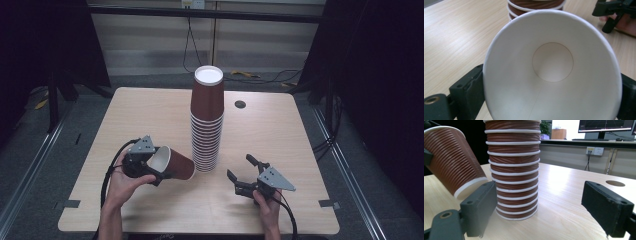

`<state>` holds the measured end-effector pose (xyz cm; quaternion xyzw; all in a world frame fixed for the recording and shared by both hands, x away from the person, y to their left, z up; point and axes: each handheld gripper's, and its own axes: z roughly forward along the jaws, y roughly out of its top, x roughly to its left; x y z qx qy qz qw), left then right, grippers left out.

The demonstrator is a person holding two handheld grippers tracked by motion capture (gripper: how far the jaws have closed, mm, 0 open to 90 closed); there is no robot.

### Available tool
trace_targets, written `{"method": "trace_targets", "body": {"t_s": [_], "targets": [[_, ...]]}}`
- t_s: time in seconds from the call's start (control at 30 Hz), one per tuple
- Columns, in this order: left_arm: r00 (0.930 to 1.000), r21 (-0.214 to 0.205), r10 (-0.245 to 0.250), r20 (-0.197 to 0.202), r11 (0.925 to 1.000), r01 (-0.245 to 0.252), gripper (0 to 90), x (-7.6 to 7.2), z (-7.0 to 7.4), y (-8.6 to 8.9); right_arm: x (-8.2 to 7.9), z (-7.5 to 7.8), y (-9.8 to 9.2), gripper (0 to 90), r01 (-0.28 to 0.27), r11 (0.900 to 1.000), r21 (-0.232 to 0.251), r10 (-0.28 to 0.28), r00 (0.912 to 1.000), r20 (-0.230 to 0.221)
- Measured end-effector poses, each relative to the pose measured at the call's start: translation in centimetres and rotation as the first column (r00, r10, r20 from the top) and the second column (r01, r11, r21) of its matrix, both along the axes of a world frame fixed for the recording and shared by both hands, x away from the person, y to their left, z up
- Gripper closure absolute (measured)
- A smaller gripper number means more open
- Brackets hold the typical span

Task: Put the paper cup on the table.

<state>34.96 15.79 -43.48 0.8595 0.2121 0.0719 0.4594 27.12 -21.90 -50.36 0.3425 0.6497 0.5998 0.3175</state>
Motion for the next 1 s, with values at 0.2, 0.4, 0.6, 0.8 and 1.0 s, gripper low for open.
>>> {"method": "trace_targets", "body": {"t_s": [0.2, 0.4, 0.6, 0.8, 1.0], "targets": [[0.9988, 0.047, 0.049, -0.004, 0.9977, -0.048, 6.1, 1.0, 0.4, 0.7, -0.5, -0.2, -0.2, 13.0, 0.023, 0.9992, 0.031, -0.025, 0.9988, 0.043], [0.9987, 0.062, 0.05, -0.014, 0.9969, -0.049, 6.1, 2.1, 1.0, 1.0, -0.5, -0.2, -0.2, 12.8, 0.028, 0.999, 0.033, -0.03, 0.9987, 0.041], [0.9972, 0.075, 0.063, -0.041, 0.9953, -0.06, 6.1, 3.3, 1.4, 1.1, -0.5, -0.2, -0.2, 13.1, 0.033, 0.999, 0.03, -0.034, 0.9985, 0.042], [0.9941, 0.119, 0.096, -0.05, 0.9889, -0.089, 6.1, 5.4, 1.9, 1.7, -0.6, -0.2, -0.2, 13.3, 0.042, 0.9986, 0.031, -0.043, 0.9982, 0.041], [0.993, 0.195, 0.11, -0.045, 0.9759, -0.099, 6.0, 7.0, 2.3, 1.2, -0.6, -0.2, -0.2, 13.4, 0.04, 0.9988, 0.03, -0.041, 0.9982, 0.042]]}}
